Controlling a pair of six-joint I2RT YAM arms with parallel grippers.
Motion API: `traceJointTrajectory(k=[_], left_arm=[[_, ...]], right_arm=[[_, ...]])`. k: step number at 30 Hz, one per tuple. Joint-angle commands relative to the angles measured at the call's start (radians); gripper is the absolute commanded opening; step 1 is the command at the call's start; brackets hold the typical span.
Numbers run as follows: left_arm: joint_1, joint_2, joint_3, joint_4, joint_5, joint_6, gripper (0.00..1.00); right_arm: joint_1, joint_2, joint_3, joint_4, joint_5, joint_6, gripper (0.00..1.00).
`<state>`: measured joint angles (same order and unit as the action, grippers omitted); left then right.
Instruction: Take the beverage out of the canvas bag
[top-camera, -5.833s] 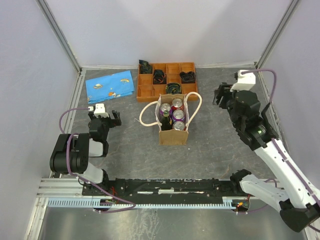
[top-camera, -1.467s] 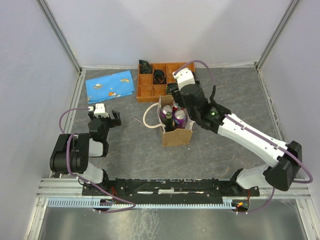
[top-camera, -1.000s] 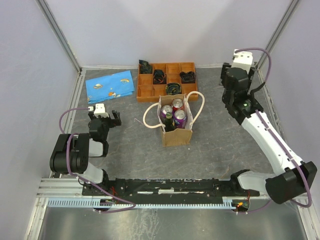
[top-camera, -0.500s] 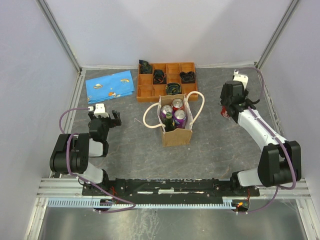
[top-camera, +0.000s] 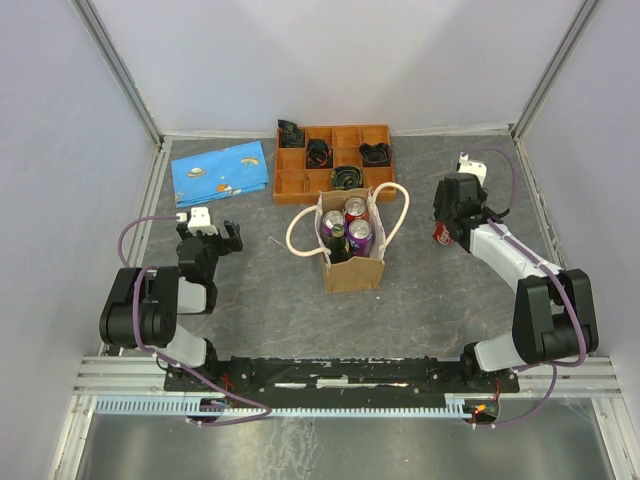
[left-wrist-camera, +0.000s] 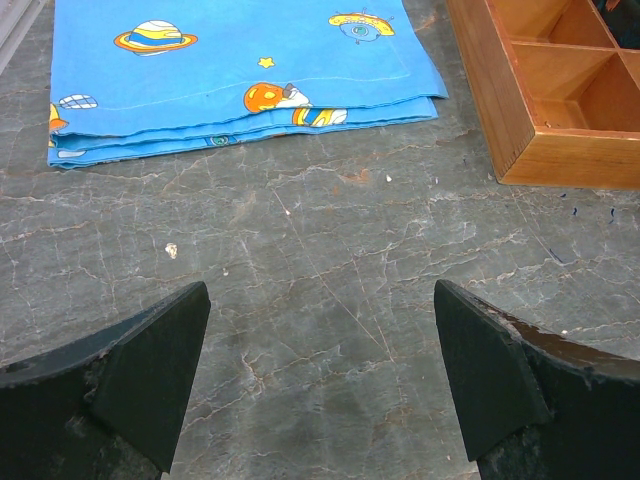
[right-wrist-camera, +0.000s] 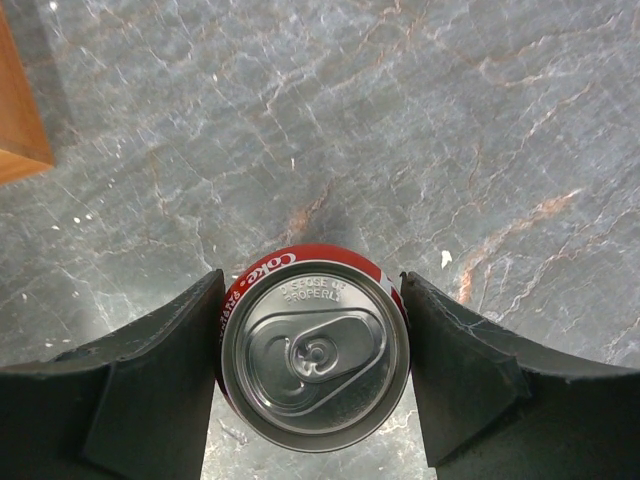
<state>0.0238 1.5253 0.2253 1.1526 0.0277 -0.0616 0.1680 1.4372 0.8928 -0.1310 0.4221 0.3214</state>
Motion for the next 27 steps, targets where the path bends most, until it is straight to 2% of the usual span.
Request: traceJointTrajectory(k=[1,8,12,13,16,19,27], left_arm=[[-0.004,-0.005,0.005,0.037,-0.009,0.036,0.99],[-0.004,-0.004,0.005,0.038,-0.010,0.036,0.99],[-0.004,-0.005,0.004,0.039,-0.009,0.036,0.99],[-0.004,-0.005,0.005,0.037,-0.010,0.036,0.99],[-0.004,-0.004,0.004,0.037,-0.009,0.036,0.99],[-0.004,-0.004,0.005,0.037,-0.010,0.036,0.99],[-0.004,-0.005,0.005,0.038,-0.009,0.036,0.99]], right_arm=[[-0.002,-0.004,-0.022,0.126,0.005,0.007,0.05],[0.001,0.019,-0.063,0.170,0.009,0.005,0.06],[0.013,0.015,-0.085,0.176,0.027,0.010,0.12],[0.018,0.012,-0.093,0.177,0.034,0.012,0.18],[0.033,0.007,-0.104,0.168,0.056,0.018,0.65],[0.051,0.002,-0.099,0.143,0.097,0.021,0.98],[0.094,-0.099,-0.048,0.066,0.140,0.008,0.99]])
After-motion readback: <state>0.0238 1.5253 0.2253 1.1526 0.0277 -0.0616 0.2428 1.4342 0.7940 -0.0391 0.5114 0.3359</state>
